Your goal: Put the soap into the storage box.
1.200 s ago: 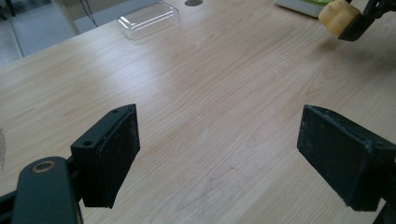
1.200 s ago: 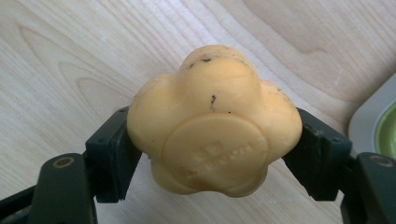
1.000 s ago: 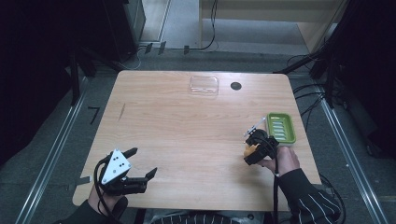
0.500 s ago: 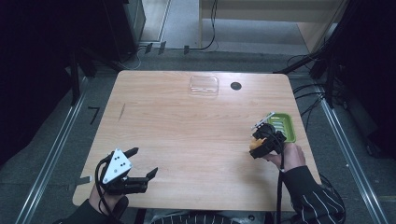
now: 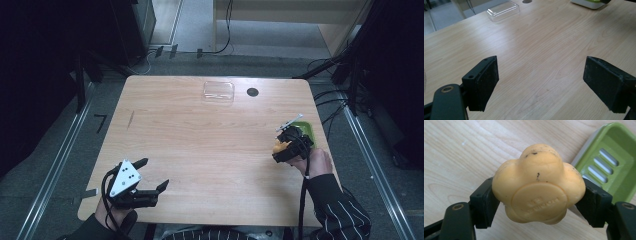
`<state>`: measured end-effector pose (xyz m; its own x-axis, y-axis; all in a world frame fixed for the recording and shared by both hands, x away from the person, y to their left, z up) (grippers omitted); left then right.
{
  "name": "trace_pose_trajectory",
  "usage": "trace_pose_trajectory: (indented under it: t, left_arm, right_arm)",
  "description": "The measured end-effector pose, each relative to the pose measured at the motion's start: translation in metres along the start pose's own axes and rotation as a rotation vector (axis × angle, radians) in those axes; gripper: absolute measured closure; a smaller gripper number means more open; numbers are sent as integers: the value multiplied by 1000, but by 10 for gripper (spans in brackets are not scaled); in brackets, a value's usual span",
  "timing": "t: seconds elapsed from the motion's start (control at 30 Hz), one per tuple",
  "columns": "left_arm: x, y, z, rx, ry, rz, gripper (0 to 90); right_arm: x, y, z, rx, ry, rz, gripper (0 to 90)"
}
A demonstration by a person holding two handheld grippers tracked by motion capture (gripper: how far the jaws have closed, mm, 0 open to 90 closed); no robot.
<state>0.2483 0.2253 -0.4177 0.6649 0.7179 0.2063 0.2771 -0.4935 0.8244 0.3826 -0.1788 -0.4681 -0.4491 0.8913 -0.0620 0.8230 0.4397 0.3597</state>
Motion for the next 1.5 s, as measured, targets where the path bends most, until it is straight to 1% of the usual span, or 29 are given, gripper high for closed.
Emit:
trace_pose_trajectory:
  t: [0.07, 0.13, 0.17, 0.37, 0.43, 0.57, 0.63, 0.77, 0.8, 0.87, 1.07, 1.33, 1.5]
  left_arm:
    - [0, 0, 0, 0, 0, 0, 136]
    - [0, 0, 0, 1, 0, 0, 136]
    - [0, 0, 0, 1, 0, 0, 136]
    - [0, 0, 0, 1, -1, 0, 136]
    - [0, 0, 0, 0, -1, 0, 136]
    - [0, 0, 0, 0, -2, 0, 136]
    - [0, 0, 0, 1, -2, 1, 136]
    - [0, 0, 0, 0, -2, 0, 136]
    - [0, 0, 0, 0, -2, 0, 136]
    - [0, 0, 0, 2, -3, 0, 136]
    - [0, 0, 1, 3, -5, 4, 136]
    - [0, 0, 1, 4, -6, 0, 136]
    - [0, 0, 1, 4, -6, 3, 136]
  right_arm:
    - [-2, 1, 0, -6, -3, 4, 259]
    - [-6, 3, -1, -13, -6, 9, 259]
    - [-8, 3, -1, -10, -14, 10, 260]
    - [-16, 6, -1, -26, -20, 28, 259]
    - [-21, 7, -2, -29, -30, 36, 259]
    - [-28, 9, -3, -37, -35, 63, 260]
    - [-32, 9, -3, -39, -37, 66, 260]
    - [-40, 10, -2, -48, -46, 88, 259]
    - [-41, 11, -2, -45, -47, 88, 260]
    - [-44, 11, -2, -50, -49, 106, 259]
    - [-54, 12, 0, -54, -64, 122, 259]
    - [-66, 14, 4, -59, -67, 150, 259]
    - [-74, 13, 10, -42, -75, 174, 259]
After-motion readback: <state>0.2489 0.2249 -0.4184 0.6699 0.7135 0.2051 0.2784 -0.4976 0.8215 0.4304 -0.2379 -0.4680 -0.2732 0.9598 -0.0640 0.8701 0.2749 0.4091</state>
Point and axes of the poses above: each handheld gripper's, and its own axes: z roughly forward along the jaws, y roughly out of its top, x roughly to its left, the point moved 6 cm from there along z, roughly forward along the jaws, and after that the axes turned 6 degrees about z, right-handed, at the moved point
